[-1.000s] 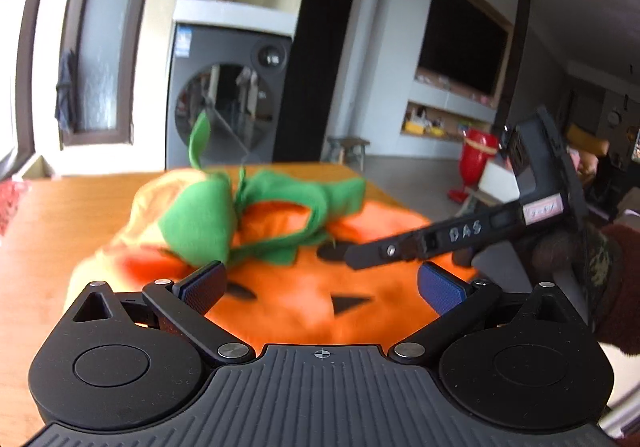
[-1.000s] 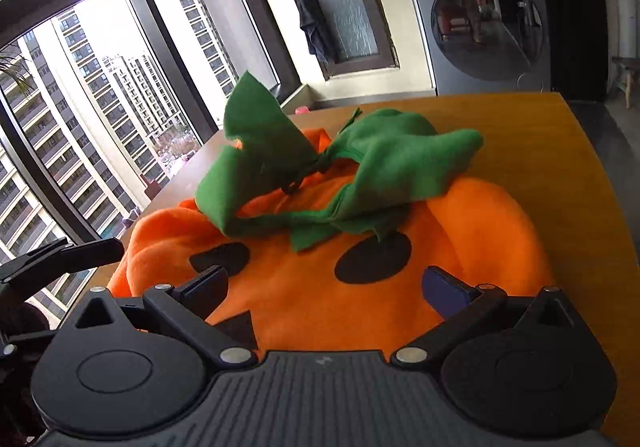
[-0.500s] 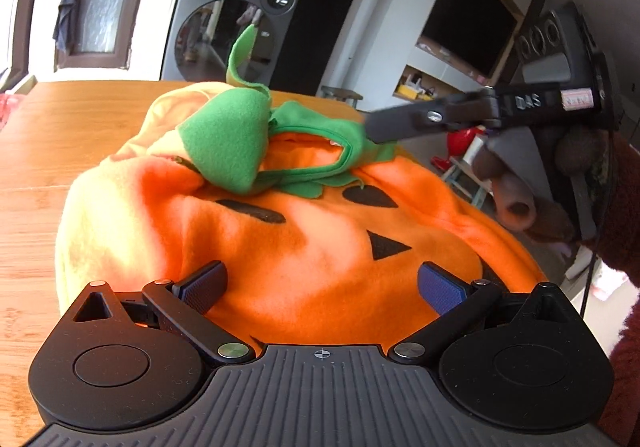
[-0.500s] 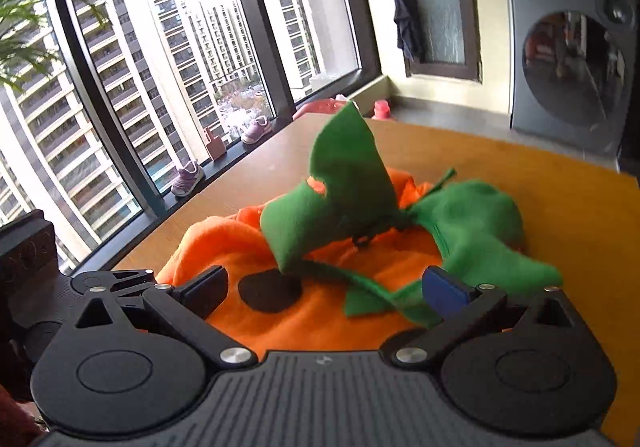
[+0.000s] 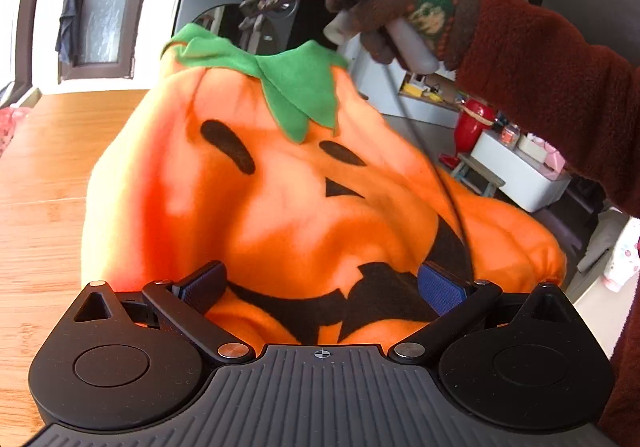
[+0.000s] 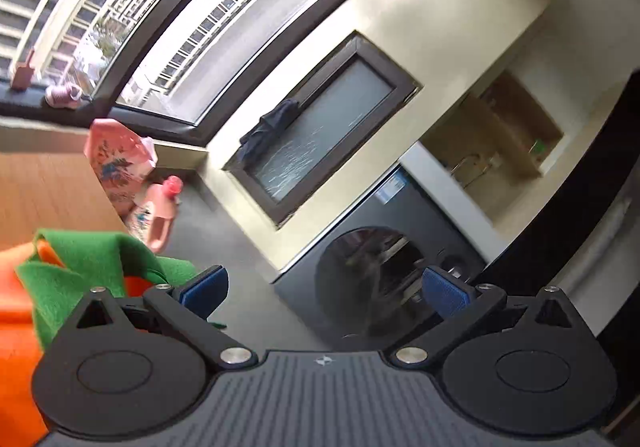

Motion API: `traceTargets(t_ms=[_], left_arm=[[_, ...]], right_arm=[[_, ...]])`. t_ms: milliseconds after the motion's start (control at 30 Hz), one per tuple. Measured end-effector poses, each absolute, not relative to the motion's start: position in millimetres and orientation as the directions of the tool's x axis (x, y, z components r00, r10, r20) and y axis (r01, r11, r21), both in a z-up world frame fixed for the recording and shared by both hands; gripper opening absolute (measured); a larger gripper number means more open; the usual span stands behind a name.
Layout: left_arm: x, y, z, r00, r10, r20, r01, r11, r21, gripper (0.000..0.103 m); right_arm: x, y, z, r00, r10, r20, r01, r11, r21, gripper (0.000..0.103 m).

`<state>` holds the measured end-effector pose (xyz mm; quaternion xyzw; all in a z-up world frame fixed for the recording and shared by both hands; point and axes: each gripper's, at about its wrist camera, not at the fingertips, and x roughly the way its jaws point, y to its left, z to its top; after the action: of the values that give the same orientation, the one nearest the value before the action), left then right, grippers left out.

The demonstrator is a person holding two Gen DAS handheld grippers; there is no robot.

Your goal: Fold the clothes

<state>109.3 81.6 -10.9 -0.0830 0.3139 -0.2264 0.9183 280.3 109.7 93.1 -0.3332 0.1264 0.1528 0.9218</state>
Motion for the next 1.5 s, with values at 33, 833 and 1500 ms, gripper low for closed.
traceTargets(t_ms=[33,833,1500], left_arm=[[110.3,82.1,-9.1,0.704,-0.466,-0.536,0.365,0.885,-0.290,0.103],[186.9,47.2,17.9,0.707,-0.425,-0.565,0.317,0.905,-0.284,0.103],[257.9,52.7,-15.0,0.651,-0.412,-0.638,0.200,0.903,-0.380,0.103]], right_arm=[[282.9,93.8,106.9,0.867,0.263,-0.423,-0.451,0.774,-0.444,0.103],[125.3,-51.3,-23.6,0.654,0.378,-0.655,-0.503,0.864,-0.003,0.103],[201.7,-82.4,70.1,0.662,0.559,-0.500,-0.538,0.818,0.203,0.103]])
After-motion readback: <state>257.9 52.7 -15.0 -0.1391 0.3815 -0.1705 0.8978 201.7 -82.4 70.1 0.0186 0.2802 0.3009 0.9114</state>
